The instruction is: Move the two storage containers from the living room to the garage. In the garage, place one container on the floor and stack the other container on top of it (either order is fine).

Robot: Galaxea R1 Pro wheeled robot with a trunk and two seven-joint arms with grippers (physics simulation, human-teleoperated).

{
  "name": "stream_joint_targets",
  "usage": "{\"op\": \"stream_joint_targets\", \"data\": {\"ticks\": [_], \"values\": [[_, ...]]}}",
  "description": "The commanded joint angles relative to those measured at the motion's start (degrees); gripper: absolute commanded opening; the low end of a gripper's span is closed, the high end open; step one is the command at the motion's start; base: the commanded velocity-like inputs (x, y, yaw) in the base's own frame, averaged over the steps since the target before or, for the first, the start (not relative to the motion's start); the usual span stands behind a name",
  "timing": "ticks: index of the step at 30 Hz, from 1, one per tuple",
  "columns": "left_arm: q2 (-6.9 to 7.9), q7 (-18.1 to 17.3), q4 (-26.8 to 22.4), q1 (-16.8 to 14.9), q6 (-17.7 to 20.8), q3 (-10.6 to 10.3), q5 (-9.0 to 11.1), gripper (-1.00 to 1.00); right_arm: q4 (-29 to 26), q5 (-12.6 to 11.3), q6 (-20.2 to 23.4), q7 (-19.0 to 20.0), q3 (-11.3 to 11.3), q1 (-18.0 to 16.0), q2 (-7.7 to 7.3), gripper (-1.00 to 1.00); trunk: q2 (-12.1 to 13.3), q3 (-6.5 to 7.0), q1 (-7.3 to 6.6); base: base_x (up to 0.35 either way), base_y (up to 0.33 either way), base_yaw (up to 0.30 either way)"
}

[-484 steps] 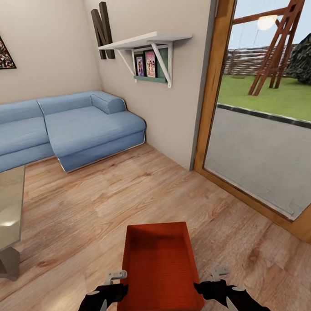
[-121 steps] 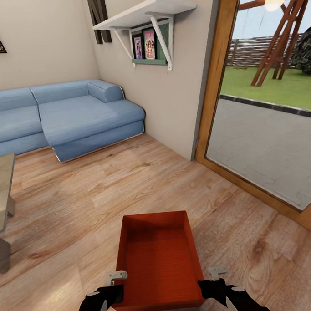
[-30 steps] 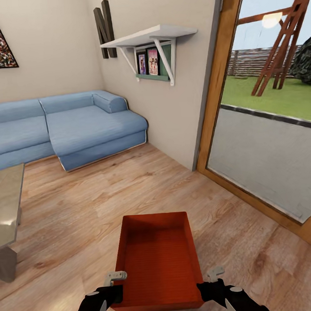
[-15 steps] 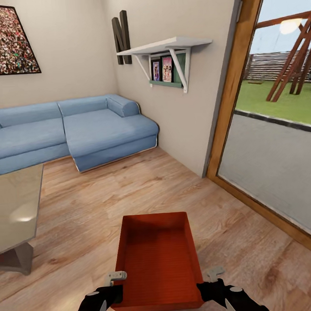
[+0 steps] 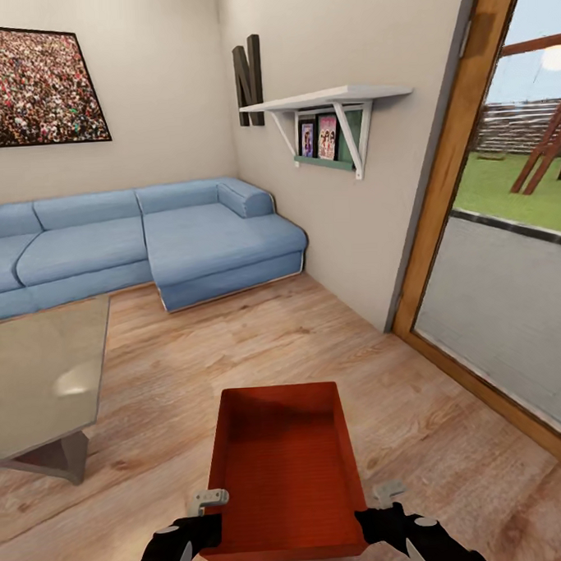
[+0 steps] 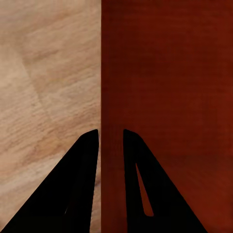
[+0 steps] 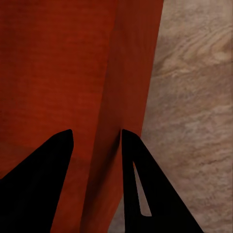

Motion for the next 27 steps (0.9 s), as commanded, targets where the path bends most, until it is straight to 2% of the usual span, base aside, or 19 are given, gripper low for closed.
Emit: {"op": "stream_joint_targets", "data": {"ticks": [1,27], "values": [[-0.11,0.2,-0.1,0.0,0.3,0.6,-1.3,-1.00,-0.2,-0.5,0.3,4.3,0.9,0.1,0.45,-1.00,0.4,0.21,-0.23,0.000,0.000,0.175],[-0.11,0.2,-0.1,0.0,0.3,0.6,-1.3,-1.00,-0.2,-0.5,0.1,4.2,0.9,0.1,0.45,-1.00,10.8,6.89,-5.94,0.000,0.000,0.165]]}}
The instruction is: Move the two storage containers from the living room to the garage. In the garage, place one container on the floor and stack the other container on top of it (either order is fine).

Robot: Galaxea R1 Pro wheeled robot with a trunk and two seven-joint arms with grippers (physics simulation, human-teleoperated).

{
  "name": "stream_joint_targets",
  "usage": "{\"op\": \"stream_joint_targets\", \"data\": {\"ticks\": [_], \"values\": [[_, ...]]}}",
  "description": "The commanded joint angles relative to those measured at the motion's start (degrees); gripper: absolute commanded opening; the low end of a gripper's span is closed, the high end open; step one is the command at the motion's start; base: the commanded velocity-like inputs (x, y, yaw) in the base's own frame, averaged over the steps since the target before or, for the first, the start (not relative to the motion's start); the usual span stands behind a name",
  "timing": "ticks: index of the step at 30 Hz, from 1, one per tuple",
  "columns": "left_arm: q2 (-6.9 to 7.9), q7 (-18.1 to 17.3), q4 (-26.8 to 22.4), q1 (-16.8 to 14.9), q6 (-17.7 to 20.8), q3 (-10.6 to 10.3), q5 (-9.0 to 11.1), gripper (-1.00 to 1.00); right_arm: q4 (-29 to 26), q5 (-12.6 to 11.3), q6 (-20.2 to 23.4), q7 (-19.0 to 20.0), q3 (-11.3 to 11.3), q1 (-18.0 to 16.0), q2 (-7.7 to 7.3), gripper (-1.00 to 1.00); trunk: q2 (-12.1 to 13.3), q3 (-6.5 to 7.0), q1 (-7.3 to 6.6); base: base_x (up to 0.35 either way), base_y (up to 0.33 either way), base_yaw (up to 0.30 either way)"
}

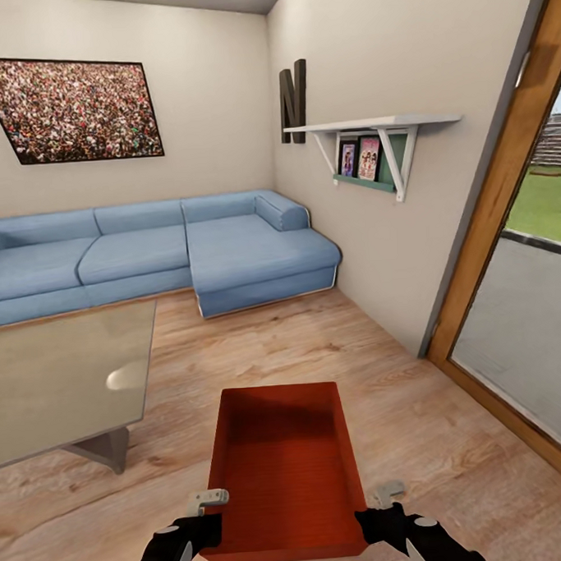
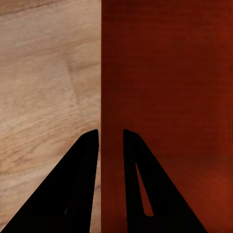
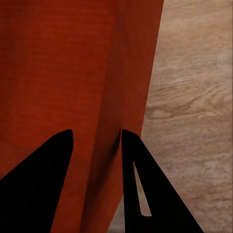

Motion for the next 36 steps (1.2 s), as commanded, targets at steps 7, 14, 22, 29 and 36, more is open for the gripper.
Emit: {"op": "stream_joint_targets", "data": {"ticks": [7,14,22,29,36], "values": [[-0.17,0.2,0.0,0.0,0.3,0.6,-1.4,-1.00,-0.3,-0.7,0.3,4.2,1.1,0.1,0.40,-1.00,2.8,1.82,-1.55,0.000,0.000,0.110],[-0.18,0.2,0.0,0.0,0.3,0.6,-1.4,-1.00,-0.3,-0.7,0.4,4.1,1.1,0.1,0.40,-1.00,5.6,3.68,-3.09,0.000,0.000,0.111],[-0.20,0.2,0.0,0.0,0.3,0.6,-1.4,-1.00,-0.3,-0.7,0.4,4.2,1.1,0.1,0.40,-1.00,8.8,5.81,-4.85,0.000,0.000,0.116],[-0.20,0.2,0.0,0.0,0.3,0.6,-1.4,-1.00,-0.3,-0.6,0.4,4.2,1.1,0.1,0.40,-1.00,11.6,7.68,-6.38,0.000,0.000,0.116],[-0.20,0.2,0.0,0.0,0.3,0.6,-1.4,-1.00,-0.3,-0.6,0.4,4.2,1.1,0.1,0.40,-1.00,14.4,9.54,-7.92,0.000,0.000,0.116]]}}
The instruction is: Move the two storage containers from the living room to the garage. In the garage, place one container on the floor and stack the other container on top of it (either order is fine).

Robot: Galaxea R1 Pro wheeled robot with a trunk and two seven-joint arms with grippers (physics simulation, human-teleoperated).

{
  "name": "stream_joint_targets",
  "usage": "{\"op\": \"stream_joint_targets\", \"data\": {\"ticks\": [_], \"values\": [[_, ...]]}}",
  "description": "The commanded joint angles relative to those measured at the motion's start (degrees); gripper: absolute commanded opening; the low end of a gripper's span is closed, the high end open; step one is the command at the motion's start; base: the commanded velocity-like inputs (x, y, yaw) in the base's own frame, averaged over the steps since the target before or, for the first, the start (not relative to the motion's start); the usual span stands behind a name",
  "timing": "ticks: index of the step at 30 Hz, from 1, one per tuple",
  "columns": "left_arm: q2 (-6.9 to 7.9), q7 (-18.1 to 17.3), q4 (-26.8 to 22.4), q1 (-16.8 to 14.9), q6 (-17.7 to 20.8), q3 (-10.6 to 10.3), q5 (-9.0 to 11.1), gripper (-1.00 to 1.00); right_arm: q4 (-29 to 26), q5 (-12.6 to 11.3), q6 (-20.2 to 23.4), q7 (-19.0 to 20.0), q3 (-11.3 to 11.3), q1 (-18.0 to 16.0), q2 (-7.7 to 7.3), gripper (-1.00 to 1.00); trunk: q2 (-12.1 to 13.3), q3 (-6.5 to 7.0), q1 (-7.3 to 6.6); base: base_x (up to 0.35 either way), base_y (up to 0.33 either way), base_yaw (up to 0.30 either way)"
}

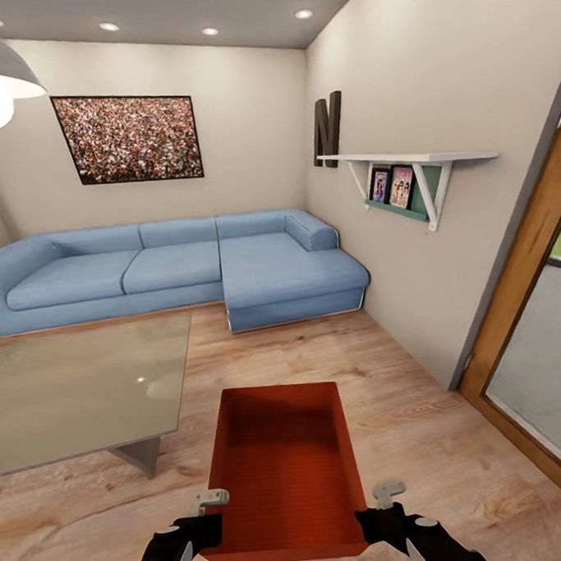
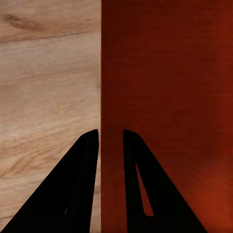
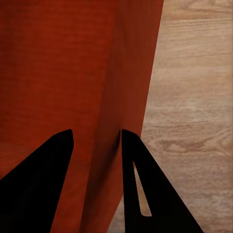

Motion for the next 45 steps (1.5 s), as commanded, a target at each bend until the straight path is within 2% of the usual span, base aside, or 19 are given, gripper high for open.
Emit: {"op": "stream_joint_targets", "data": {"ticks": [1,45], "values": [[-0.12,0.2,0.0,0.0,0.3,0.6,-1.3,-1.00,-0.3,-0.6,0.3,4.1,1.1,0.0,0.48,-1.00,0.4,0.22,-0.23,0.000,0.000,0.116],[-0.22,0.2,0.0,0.0,0.2,0.6,-1.3,-1.00,-0.3,-0.5,0.3,4.1,1.2,0.0,0.48,-1.00,18.0,11.93,-9.89,0.000,0.000,0.116]]}}
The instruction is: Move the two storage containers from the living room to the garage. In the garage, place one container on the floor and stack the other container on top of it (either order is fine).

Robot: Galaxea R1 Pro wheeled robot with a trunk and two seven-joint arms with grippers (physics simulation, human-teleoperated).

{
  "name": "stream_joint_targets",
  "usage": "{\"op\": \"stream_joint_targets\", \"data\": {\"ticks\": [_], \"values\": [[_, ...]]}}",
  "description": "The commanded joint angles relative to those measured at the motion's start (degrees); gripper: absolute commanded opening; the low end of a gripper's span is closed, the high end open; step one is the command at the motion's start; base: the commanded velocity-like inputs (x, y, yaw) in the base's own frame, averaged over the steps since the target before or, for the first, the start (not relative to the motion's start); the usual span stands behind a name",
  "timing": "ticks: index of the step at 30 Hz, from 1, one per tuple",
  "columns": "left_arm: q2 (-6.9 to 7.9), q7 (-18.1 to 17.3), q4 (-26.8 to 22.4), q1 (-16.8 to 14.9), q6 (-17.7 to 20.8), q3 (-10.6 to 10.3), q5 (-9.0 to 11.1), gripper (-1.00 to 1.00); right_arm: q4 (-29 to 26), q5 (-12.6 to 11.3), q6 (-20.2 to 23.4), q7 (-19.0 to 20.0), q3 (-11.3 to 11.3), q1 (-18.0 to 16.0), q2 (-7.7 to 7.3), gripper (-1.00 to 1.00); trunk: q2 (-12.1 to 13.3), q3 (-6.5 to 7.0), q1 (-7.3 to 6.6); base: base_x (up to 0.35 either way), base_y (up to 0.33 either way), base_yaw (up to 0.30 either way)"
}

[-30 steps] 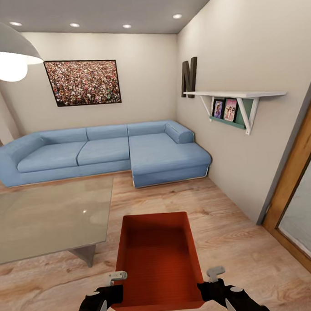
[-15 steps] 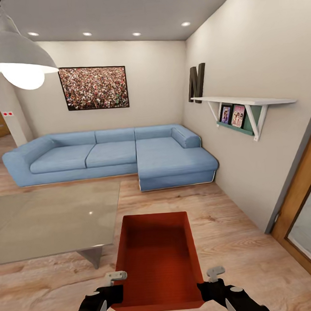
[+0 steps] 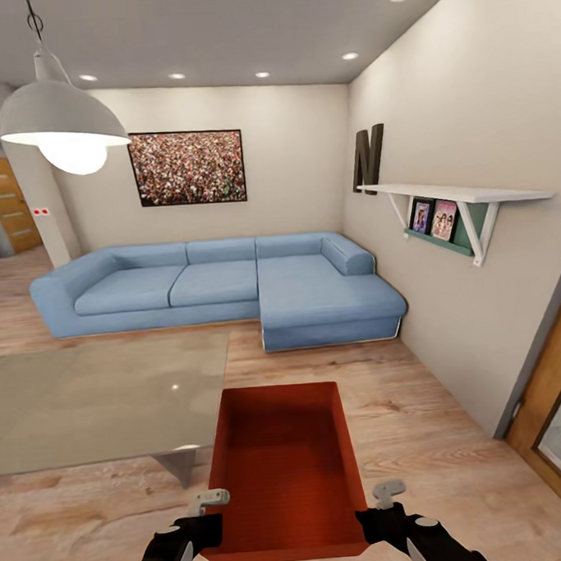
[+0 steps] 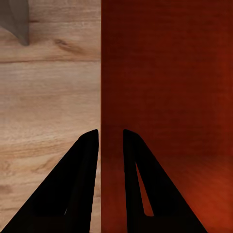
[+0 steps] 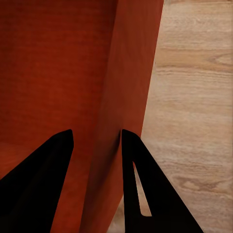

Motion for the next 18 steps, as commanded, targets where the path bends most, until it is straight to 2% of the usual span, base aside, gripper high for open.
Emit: {"op": "stream_joint_targets", "data": {"ticks": [1,9,18], "values": [[-0.12,0.2,0.0,0.0,0.3,0.5,-1.2,-1.00,-0.2,-0.5,0.3,4.0,1.3,0.0,0.55,-1.00,0.4,0.21,-0.23,0.000,0.000,0.116],[-0.18,0.2,0.0,0.0,0.3,0.5,-1.2,-1.00,-0.2,-0.5,0.3,4.0,1.3,0.0,0.55,-1.00,3.6,2.34,-1.98,0.000,0.000,0.116],[-0.19,0.2,0.0,0.0,0.3,0.5,-1.2,-1.00,-0.2,-0.5,0.3,4.0,1.3,0.0,0.55,-1.00,7.2,4.07,-3.96,0.000,0.000,0.015]]}}
